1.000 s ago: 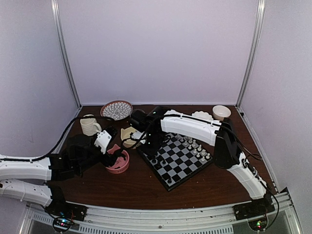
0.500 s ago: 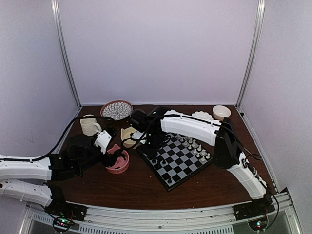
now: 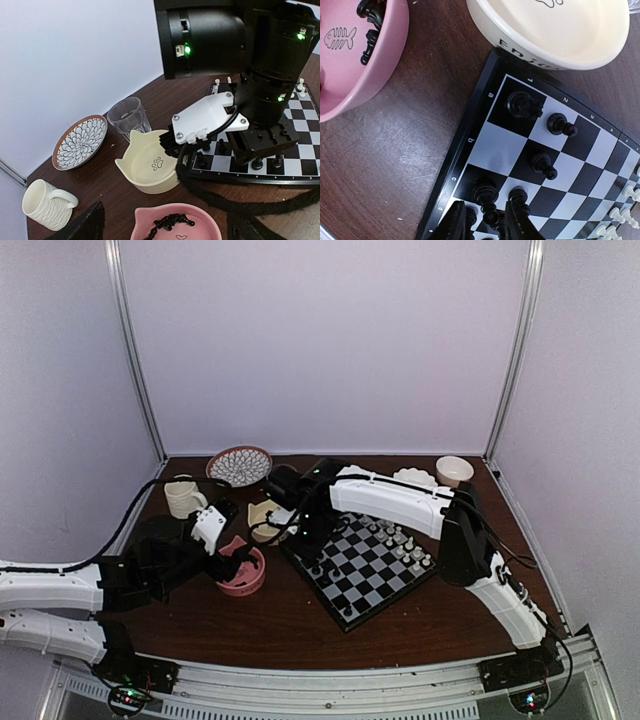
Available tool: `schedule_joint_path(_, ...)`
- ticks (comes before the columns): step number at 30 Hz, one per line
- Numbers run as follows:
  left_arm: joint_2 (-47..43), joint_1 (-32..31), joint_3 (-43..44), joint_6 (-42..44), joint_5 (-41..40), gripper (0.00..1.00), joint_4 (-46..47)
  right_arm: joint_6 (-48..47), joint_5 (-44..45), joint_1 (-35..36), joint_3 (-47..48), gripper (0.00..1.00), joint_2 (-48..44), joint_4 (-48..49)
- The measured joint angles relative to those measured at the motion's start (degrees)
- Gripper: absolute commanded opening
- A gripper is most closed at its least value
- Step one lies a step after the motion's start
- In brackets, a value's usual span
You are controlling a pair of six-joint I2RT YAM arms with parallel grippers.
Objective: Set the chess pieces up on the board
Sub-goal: Place the bishop on f8, then pick up the knight from the storage box.
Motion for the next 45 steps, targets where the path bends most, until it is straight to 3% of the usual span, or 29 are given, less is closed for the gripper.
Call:
schedule_joint_path(12, -8.8, 0.0, -4.9, 0.0, 0.9, 0.92, 4.6, 0.8, 0.7, 0.0, -2.0, 0.32, -3.4, 3.7)
schedule_joint_path(19, -11.5, 0.0, -5.5, -1.9, 0.0, 0.98, 5.5, 2.8, 2.2, -0.1, -10.6, 0.33, -15.4, 10.6)
schedule_joint_path(21, -12.1, 0.0, -5.4, -4.5, -1.6, 0.98, 4.7, 3.4, 2.6, -0.2, -17.6, 0.34, -21.8, 15.3)
schedule_joint_path(25, -12.4, 0.0, -3.7, -10.1, -4.9, 0.97, -0.6, 4.6, 2.7, -0.6, -37.3, 0.43, -37.0, 28.7)
schedule_joint_path(31, -7.6, 0.3, 3.0, -16.3, -6.1, 0.98, -9.6, 5.4, 4.9, -0.7, -65.2, 0.45, -58.0, 48.9)
schedule_joint_path(36, 0.4, 1.2, 10.3, -22.3, -7.2, 0.97, -18.5, 5.4, 9.7, -0.7, -80.7, 0.45, -66.6, 61.7)
schedule_joint_path(40, 7.1, 3.1, 14.3, -26.1, -5.9, 0.86, -23.5, 5.4, 15.3, -0.9, -92.0, 0.52, -71.0, 70.8)
schedule_joint_path(45, 14.5, 6.1, 17.2, -29.8, -3.1, 0.67, -28.5, 6.1, 22.4, -1.2, -98.6, 0.53, -71.3, 78.1)
